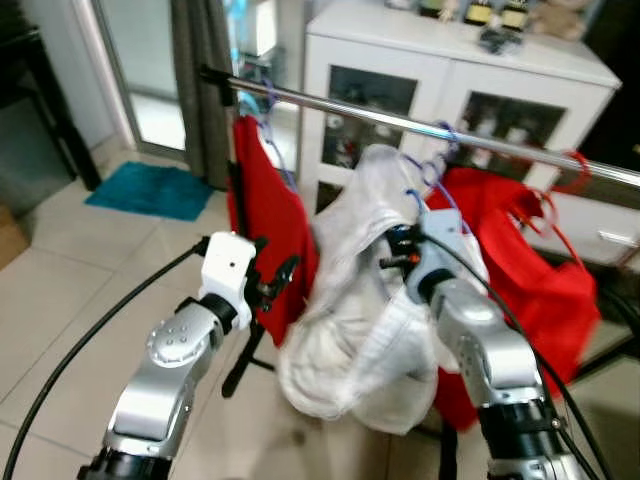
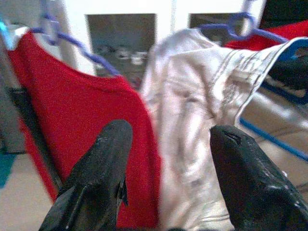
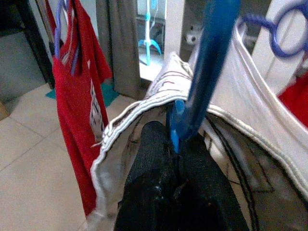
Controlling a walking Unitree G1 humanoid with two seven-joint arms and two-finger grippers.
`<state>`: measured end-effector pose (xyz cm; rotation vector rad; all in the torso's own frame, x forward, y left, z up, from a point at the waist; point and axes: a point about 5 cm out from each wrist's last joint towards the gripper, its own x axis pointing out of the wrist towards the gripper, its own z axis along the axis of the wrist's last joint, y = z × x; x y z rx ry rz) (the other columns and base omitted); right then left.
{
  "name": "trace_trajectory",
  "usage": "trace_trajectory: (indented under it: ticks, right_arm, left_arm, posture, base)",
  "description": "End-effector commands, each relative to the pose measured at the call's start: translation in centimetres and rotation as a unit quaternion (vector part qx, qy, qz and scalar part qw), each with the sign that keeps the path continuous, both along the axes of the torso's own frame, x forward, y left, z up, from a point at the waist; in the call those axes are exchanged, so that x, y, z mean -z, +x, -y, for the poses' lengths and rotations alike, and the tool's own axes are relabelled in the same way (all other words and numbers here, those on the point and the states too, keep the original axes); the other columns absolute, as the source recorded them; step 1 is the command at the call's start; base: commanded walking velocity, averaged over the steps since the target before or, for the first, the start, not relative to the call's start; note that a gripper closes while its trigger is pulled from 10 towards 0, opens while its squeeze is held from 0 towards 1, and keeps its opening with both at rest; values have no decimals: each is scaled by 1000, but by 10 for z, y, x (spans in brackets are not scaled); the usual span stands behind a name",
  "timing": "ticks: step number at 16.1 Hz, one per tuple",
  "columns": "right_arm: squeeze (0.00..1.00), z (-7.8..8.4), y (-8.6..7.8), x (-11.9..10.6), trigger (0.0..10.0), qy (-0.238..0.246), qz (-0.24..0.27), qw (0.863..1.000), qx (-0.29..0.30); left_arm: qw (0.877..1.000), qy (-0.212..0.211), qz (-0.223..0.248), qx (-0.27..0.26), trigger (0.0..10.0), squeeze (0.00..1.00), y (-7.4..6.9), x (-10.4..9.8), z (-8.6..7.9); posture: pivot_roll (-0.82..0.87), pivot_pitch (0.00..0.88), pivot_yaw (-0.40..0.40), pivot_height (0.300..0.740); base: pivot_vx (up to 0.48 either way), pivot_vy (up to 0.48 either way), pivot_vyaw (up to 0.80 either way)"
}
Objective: Hang hanger
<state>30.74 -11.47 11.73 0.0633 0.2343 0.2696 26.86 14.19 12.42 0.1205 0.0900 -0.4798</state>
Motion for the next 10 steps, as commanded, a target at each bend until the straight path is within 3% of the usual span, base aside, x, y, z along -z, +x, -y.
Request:
trace_trajectory:
  ticks: [1, 10]
  right_arm:
    - [0, -8, 2, -14, 10000, 9, 31, 999, -12]
    - [0, 3, 7, -24, 10000, -1, 57, 998, 9]
  left_arm:
    - [1000, 4, 8, -3, 10000, 0, 2, -5, -4]
    - [1000, 10, 9, 4, 10000, 0, 5, -6, -4]
  posture:
    - [-58, 0, -72, 740]
    - [-56, 0, -60, 740]
  base:
    - [382, 0, 0]
    - [384, 0, 0]
